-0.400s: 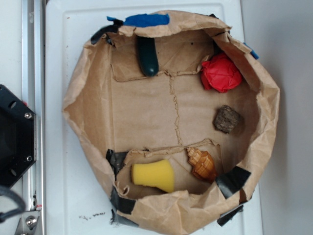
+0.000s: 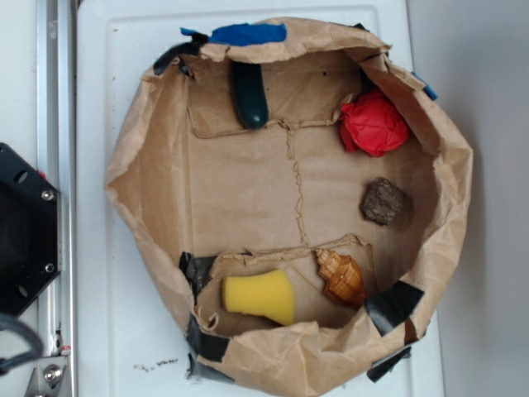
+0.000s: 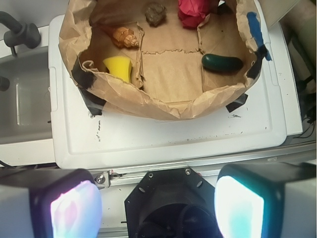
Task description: Grab the plastic pickle.
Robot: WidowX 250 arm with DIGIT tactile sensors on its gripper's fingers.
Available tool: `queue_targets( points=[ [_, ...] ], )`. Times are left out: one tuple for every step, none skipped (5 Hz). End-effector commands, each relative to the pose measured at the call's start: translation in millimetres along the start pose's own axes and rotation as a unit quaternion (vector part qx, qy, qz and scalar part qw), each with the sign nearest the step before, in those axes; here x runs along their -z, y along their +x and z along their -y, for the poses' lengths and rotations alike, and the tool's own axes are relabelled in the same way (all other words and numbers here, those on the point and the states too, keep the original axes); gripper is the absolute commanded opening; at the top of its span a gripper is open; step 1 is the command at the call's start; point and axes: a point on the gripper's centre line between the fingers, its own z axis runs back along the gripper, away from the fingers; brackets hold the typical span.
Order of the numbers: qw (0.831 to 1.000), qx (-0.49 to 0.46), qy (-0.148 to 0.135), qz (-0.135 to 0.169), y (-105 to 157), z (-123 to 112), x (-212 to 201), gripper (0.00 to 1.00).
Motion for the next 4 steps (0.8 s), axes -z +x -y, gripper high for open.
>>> queue_targets(
  points=[
    [0.999,-0.027,0.008,0.018,23,12,8,1.00],
    [0.998,0.032,0.016,0.048,28,7,12,1.00],
    [0.994,0.088,0.029,0.061,39,-1,16,1.00],
    [0.990,0.120,0.042,0.056,55,-9,23,1.00]
  ],
)
